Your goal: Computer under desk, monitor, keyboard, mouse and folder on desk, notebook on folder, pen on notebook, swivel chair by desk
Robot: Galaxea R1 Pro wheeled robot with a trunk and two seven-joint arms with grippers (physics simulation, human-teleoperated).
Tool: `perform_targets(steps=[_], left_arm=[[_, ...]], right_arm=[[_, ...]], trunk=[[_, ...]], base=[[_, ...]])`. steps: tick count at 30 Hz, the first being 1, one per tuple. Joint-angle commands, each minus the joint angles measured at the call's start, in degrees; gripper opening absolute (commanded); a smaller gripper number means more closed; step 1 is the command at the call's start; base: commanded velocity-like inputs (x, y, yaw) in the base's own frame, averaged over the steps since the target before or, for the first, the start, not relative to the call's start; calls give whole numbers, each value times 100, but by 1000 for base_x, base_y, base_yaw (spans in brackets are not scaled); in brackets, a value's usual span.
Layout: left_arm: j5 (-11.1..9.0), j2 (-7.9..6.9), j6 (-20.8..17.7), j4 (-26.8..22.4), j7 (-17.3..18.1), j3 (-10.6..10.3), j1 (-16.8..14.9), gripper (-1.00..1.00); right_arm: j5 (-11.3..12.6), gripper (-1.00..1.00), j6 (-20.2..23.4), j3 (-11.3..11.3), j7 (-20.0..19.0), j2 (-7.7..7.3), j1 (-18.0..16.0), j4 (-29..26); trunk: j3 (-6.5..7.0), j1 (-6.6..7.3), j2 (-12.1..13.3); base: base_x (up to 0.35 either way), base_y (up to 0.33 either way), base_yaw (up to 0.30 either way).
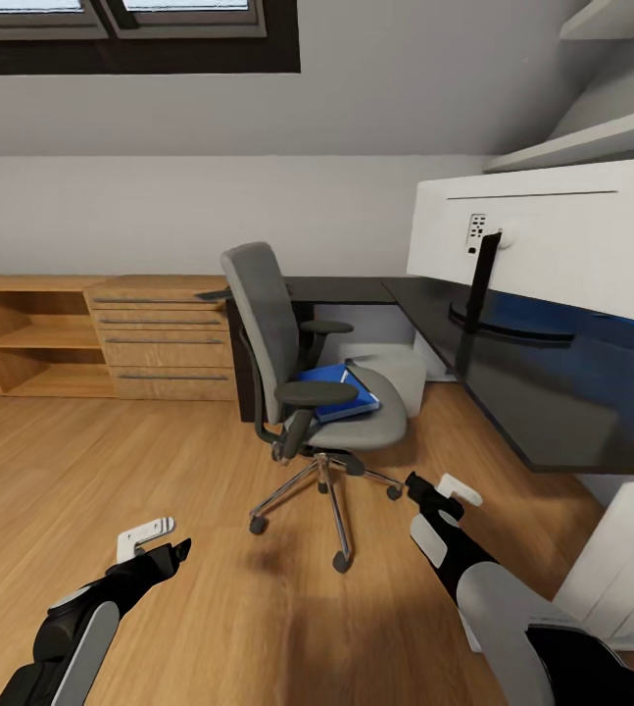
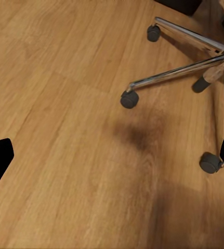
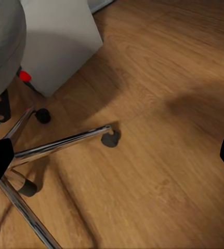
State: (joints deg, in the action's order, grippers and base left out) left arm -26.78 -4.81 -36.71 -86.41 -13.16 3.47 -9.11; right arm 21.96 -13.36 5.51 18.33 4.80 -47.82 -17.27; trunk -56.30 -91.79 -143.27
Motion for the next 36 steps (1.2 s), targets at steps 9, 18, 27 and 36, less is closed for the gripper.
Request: perform_targets(steps=[9, 18, 27, 36], left_arm=[[-47, -2, -20, -7, -55, -4, -3, 100], [-47, -2, -28, -7, -49, 4, -3, 100], [-47, -2, -26, -7, -54, -9, -3, 100], [-39, -8, -21, -7, -55, 22, -3, 100]], right_arm=[[45, 100, -31, 32, -4, -1, -3, -127], [49, 100, -50, 26, -54, -17, -8, -178], [621, 100, 169, 120, -88, -195, -40, -493], [1867, 100, 389, 145, -512, -362, -59, -523]], trunk=[[-6, 1, -2], [-6, 1, -2], [-6, 1, -2], [-6, 1, -2]], base=[[0, 0, -27], [0, 0, -10], [0, 0, 0], [0, 0, 0]])
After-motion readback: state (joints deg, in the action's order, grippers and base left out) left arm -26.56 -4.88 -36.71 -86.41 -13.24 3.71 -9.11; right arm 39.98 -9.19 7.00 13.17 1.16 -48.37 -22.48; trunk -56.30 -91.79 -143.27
